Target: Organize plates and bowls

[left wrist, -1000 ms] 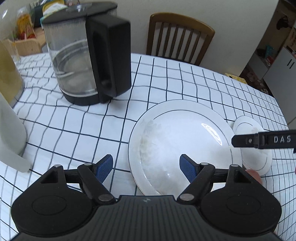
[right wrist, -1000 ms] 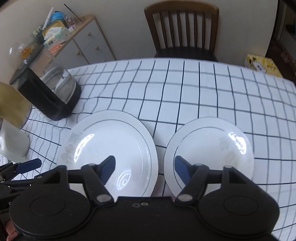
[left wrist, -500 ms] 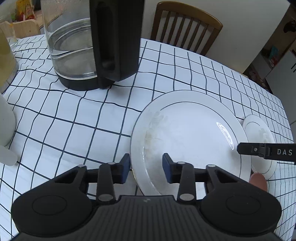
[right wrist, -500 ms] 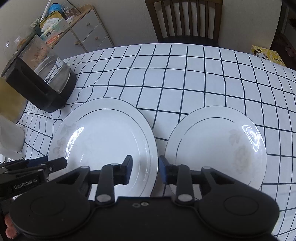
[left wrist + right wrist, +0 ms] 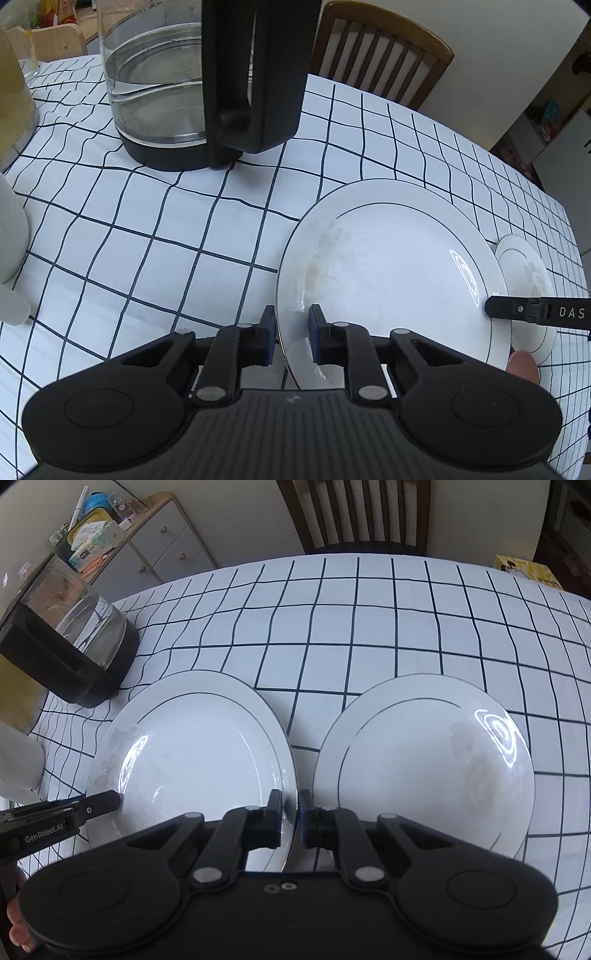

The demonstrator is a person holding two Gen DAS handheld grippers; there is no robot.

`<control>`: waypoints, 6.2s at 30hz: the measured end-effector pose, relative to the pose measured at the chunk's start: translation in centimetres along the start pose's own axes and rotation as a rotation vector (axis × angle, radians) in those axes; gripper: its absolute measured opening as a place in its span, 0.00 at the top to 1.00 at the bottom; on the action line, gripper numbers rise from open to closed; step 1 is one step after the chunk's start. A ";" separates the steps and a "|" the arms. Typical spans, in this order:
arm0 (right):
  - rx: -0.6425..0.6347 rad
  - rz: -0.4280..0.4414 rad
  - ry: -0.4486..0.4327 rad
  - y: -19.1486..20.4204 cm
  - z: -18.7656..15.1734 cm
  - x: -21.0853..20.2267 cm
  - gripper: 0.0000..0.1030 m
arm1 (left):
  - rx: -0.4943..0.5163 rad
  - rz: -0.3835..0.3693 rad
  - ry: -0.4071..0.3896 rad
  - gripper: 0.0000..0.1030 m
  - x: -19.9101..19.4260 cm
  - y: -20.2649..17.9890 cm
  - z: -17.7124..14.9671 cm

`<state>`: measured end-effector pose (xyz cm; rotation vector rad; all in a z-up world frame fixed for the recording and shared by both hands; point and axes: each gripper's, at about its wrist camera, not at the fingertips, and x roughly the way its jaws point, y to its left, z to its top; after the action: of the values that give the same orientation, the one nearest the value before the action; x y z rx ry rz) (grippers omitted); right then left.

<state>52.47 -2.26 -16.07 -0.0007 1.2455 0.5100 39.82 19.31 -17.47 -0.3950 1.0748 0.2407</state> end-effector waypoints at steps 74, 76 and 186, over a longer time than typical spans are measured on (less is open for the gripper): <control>-0.124 0.048 0.026 12.7 -28.9 -9.9 0.91 | 0.024 0.043 -0.052 0.88 -18.4 10.7 -27.7; -0.124 0.043 0.030 12.5 -29.5 -9.7 0.91 | 0.028 0.042 -0.043 0.88 -18.0 10.7 -28.0; -0.088 -0.215 -0.207 -7.0 -2.4 -11.4 0.09 | 0.396 -0.041 -0.122 0.27 -5.0 -19.6 -0.6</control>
<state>50.36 -13.37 -8.53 -0.1515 1.0060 0.3674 44.40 1.33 -9.46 -0.0457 0.9661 0.0124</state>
